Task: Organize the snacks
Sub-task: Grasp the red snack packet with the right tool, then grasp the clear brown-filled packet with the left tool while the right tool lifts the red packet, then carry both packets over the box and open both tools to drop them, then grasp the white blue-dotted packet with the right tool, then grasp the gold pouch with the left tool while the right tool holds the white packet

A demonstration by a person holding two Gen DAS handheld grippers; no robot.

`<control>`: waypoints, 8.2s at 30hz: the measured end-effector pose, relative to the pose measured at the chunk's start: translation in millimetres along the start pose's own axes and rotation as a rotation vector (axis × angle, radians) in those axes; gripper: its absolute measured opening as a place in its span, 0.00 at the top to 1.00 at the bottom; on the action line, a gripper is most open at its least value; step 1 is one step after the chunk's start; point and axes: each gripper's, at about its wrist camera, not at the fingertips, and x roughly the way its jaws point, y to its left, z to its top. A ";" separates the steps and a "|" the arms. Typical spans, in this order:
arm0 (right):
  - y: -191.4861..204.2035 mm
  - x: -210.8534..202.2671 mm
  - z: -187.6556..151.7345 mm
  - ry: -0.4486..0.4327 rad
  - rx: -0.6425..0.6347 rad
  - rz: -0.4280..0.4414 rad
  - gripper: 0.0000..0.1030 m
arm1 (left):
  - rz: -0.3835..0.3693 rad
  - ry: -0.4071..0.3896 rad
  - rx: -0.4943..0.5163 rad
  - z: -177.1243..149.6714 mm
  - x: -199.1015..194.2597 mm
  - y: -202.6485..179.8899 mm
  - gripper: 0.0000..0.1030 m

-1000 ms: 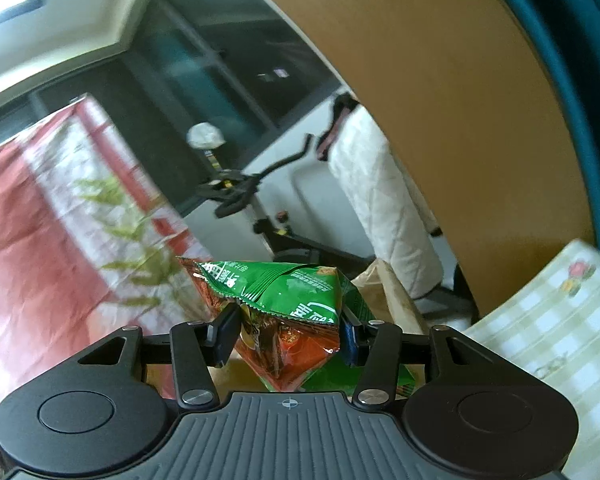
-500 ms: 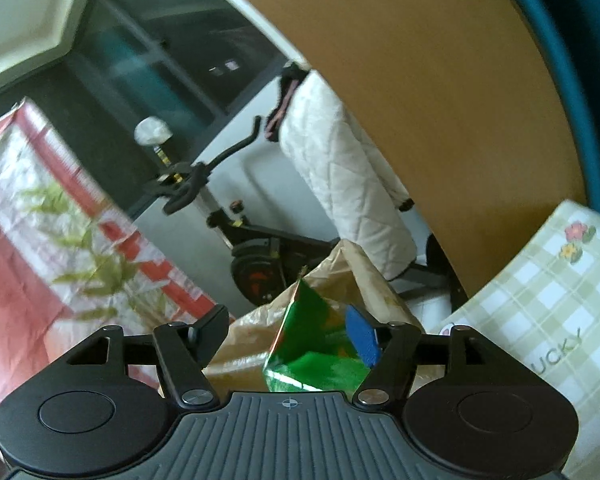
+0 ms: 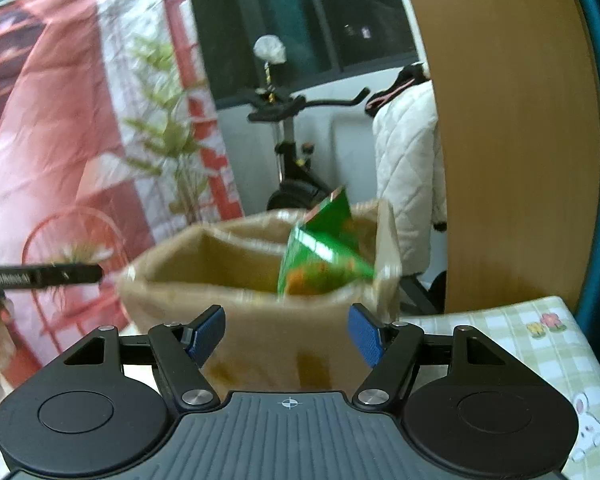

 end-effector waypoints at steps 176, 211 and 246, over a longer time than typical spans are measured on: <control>83.2 98.2 -116.4 0.349 0.007 -0.062 0.58 | 0.144 0.419 -0.366 -122.5 114.2 69.3 0.38; 76.9 84.3 -116.1 0.318 0.044 -0.017 0.58 | 0.304 0.378 -0.200 -124.5 117.5 53.7 0.25; 81.6 70.2 -122.9 0.306 0.053 0.007 0.58 | 0.239 0.368 -0.192 -163.2 60.0 67.6 0.31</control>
